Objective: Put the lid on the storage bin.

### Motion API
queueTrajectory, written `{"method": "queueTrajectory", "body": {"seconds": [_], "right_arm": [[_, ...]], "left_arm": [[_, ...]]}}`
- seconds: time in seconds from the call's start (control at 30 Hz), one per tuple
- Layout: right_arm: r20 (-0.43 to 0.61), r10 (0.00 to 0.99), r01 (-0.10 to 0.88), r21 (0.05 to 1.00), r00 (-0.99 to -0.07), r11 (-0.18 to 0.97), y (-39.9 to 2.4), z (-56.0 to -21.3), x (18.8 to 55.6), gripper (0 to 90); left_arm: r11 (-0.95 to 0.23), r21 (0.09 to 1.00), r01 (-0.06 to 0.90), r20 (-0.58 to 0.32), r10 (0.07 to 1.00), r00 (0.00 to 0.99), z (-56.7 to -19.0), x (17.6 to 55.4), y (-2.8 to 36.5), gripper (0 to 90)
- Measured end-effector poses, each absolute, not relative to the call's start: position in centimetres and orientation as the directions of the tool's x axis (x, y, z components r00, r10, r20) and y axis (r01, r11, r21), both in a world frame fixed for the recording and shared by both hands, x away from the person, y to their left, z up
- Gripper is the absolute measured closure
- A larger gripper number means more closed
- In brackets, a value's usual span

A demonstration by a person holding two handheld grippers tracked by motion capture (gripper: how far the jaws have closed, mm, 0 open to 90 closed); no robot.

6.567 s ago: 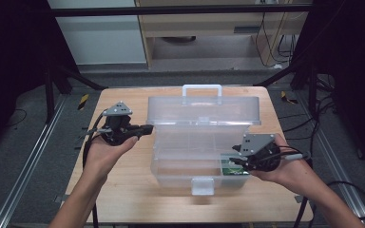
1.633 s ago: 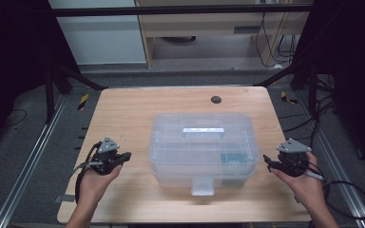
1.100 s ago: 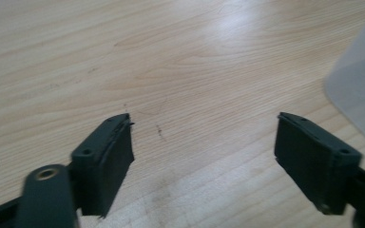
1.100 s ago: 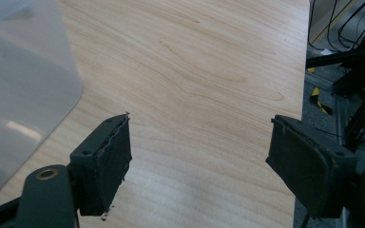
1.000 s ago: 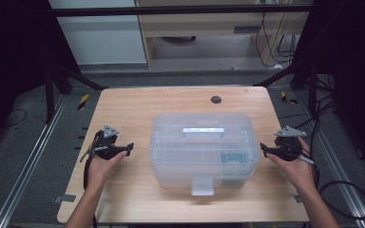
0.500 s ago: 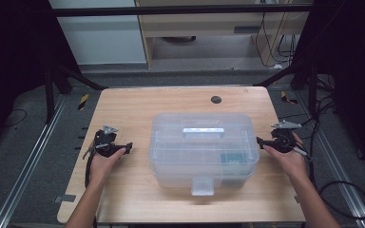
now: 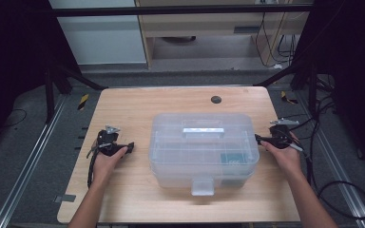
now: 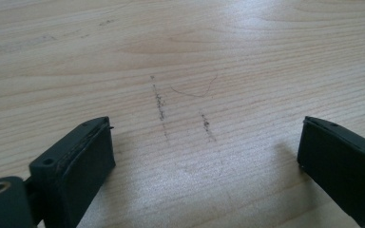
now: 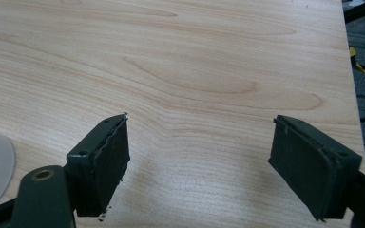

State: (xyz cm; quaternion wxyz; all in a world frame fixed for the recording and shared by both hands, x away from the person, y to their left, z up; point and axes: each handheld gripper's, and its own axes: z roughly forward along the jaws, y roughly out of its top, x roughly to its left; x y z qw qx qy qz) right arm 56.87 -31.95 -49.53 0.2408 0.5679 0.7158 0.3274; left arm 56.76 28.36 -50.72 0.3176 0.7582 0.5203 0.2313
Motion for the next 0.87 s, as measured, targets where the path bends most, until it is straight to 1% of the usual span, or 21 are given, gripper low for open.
{"method": "queueTrajectory", "body": {"seconds": [0.23,0.3,0.47,0.53,0.57,0.67,0.7,0.87], "right_arm": [[0.041,0.973,0.670,0.732,-0.225,0.124,-31.7,-50.5,57.2,19.4],[0.046,0.976,0.662,0.741,-0.212,0.109,-31.5,-50.8,57.2,18.3],[0.029,0.977,0.646,0.755,-0.211,0.117,-31.3,-51.0,57.2,15.7],[0.004,0.979,0.654,0.745,-0.202,0.131,-30.8,-51.1,57.3,12.0],[0.009,0.981,0.664,0.738,-0.192,0.123,-30.7,-51.1,57.4,6.9],[0.007,0.986,0.672,0.732,-0.167,0.109,-30.6,-51.1,57.3,4.3],[0.000,0.989,0.679,0.727,-0.146,0.101,-30.4,-51.2,57.4,1.6],[0.004,0.992,0.686,0.723,-0.129,0.087,-30.2,-51.2,56.9,0.6]], "left_arm": [[-0.258,0.721,0.643,0.020,0.935,0.353,-50.7,56.8,28.3,2.8],[-0.258,0.722,0.642,0.020,0.935,0.353,-50.7,56.8,28.3,2.8],[-0.257,0.722,0.643,0.019,0.936,0.353,-50.7,56.8,28.3,2.7],[-0.256,0.721,0.644,0.018,0.936,0.352,-50.7,56.8,28.4,2.6],[-0.250,0.718,0.650,0.019,0.940,0.341,-50.7,56.8,28.4,1.8],[-0.242,0.716,0.655,0.020,0.945,0.328,-50.7,56.8,28.3,0.7],[-0.240,0.715,0.657,0.020,0.946,0.324,-50.7,56.8,28.3,0.0],[-0.237,0.713,0.660,0.019,0.947,0.320,-50.7,56.8,28.3,0.0]]}}
